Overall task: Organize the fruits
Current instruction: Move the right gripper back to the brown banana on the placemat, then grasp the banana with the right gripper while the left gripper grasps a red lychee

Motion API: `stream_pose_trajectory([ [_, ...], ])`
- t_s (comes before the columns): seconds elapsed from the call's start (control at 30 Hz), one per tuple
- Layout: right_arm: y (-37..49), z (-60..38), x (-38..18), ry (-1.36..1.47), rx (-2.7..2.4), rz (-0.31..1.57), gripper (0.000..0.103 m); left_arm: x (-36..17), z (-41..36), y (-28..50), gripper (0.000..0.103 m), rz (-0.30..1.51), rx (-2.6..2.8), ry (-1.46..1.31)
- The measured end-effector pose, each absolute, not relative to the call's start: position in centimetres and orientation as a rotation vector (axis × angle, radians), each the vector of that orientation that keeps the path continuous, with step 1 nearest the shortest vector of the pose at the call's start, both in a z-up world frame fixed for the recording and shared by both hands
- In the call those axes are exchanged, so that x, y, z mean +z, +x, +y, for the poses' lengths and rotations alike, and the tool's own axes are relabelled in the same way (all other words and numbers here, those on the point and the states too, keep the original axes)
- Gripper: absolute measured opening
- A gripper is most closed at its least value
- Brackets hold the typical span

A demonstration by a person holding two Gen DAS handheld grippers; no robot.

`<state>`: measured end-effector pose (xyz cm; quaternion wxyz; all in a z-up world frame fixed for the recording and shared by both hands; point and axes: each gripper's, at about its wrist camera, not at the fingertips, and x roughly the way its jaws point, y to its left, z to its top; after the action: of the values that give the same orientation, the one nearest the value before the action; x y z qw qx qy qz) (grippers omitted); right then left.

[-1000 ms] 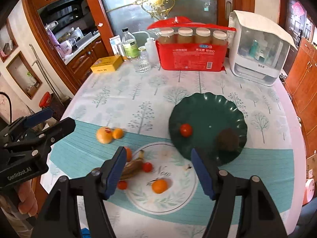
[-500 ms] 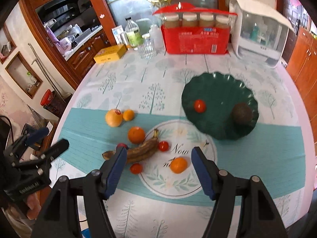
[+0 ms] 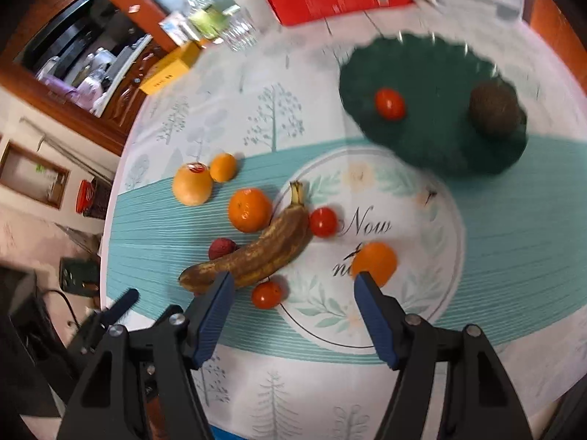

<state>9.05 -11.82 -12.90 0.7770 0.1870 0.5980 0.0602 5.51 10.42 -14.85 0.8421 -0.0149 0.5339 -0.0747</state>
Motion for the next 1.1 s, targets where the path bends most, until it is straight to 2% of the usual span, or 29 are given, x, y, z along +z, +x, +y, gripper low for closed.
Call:
stream_pose_trajectory([
  [0.33, 12.2, -10.5, -18.5, 0.58, 0.072, 1.424, 0.068, -17.2, 9.7, 6.1, 0.078, 1.146, -0.162, -0.012],
  [0.6, 13.7, -9.4, -19.6, 0.636, 0.023, 1.448, 0.07, -18.6, 9.8, 6.8, 0.073, 1.173, -0.163, -0.049],
  [0.67, 14.1, -8.9, -19.4, 0.61, 0.02, 1.451, 0.066, -18.8, 9.8, 6.8, 0.073, 1.174, -0.166, -0.049],
  [0.7, 14.2, -8.7, -19.3, 0.595, 0.022, 1.453, 0.059, -18.8, 9.8, 6.8, 0.073, 1.174, -0.167, -0.049],
  [0.77, 14.4, -8.1, -19.1, 0.553, 0.023, 1.458, 0.055, -18.9, 9.9, 6.9, 0.073, 1.175, -0.168, -0.053],
  [0.8, 14.4, -7.9, -19.0, 0.555, 0.041, 1.452, 0.049, -19.0, 9.9, 6.9, 0.073, 1.178, -0.167, -0.054],
  [1.1, 15.0, -10.4, -18.6, 0.511, 0.023, 1.46, 0.041, -19.9, 9.4, 7.1, 0.072, 1.21, -0.206, -0.052],
])
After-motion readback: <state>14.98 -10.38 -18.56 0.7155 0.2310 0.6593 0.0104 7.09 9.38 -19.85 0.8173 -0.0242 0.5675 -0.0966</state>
